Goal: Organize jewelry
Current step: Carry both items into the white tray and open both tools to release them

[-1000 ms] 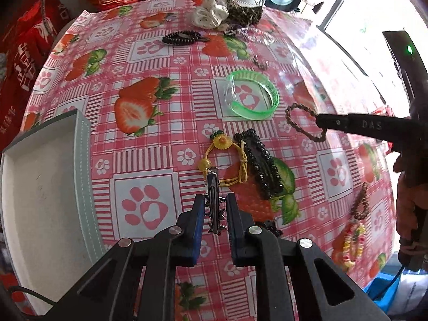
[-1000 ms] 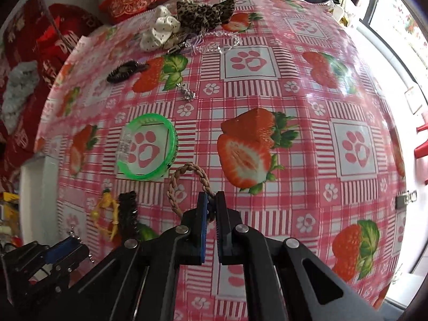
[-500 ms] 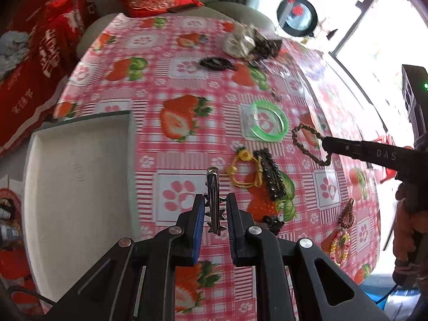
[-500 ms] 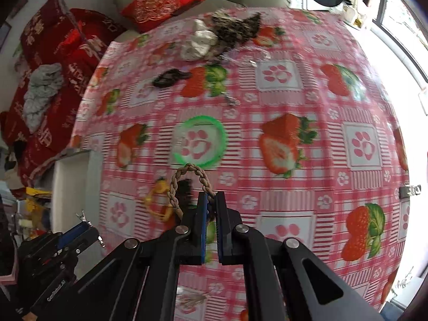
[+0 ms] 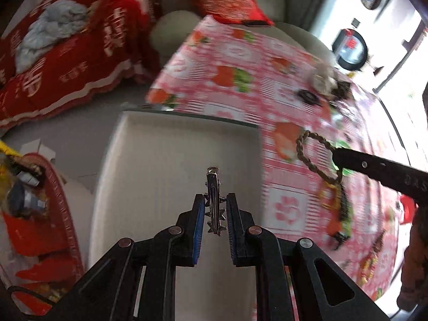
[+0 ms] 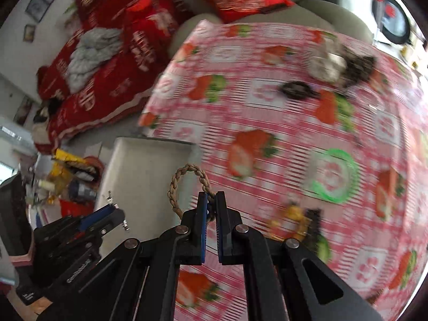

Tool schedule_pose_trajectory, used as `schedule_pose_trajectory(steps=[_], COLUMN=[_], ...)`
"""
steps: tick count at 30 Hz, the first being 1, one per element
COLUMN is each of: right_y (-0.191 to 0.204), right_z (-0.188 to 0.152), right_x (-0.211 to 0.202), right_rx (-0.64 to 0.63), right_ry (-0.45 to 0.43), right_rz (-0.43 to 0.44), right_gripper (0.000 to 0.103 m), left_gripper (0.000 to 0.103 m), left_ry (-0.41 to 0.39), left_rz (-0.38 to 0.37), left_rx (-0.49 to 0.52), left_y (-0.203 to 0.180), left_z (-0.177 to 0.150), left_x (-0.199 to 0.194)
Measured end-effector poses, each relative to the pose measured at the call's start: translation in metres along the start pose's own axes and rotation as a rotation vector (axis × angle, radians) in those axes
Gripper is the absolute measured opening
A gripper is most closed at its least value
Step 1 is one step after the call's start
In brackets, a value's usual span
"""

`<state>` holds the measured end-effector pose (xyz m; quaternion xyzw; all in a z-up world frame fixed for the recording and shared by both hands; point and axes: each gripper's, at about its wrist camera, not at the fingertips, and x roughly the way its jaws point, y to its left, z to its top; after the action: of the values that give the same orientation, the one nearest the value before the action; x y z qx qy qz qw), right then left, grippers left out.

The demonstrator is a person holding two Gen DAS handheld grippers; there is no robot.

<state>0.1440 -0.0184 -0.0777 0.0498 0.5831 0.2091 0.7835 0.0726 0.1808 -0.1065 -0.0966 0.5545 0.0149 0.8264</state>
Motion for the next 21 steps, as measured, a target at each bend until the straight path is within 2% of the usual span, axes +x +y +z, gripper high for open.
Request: schedule_pose_trajectory(steps=[3,8,15,21], right_y=[0.028,0.054,0.062,0.057], right_z=[0.011,0.022,0.032,0.035], right_x=[0.025,0.066,0.106,0.129], right_rx=[-0.042,-0.077,-0.096,-0.083], right_ry=[0.022,0.057,0.091,0.116], right_rz=[0.021,0.010,-0.032,-0.051], right_gripper=[0.006,0.006,0.006,0.006], left_gripper=[0.023,0.023,0.023,0.023], left_ry=[0.003,0.013,0.035,0.047], left_rz=[0.036,0.060,0.089,0.123], left_rx=[-0.029,-0.041,-0.031,-0.018], left_y=[0.024,0.039,0.045,0.046], left_z=[0.008,0.020,0.029,0.029], left_x=[0.014,0.041,0.073,0.086])
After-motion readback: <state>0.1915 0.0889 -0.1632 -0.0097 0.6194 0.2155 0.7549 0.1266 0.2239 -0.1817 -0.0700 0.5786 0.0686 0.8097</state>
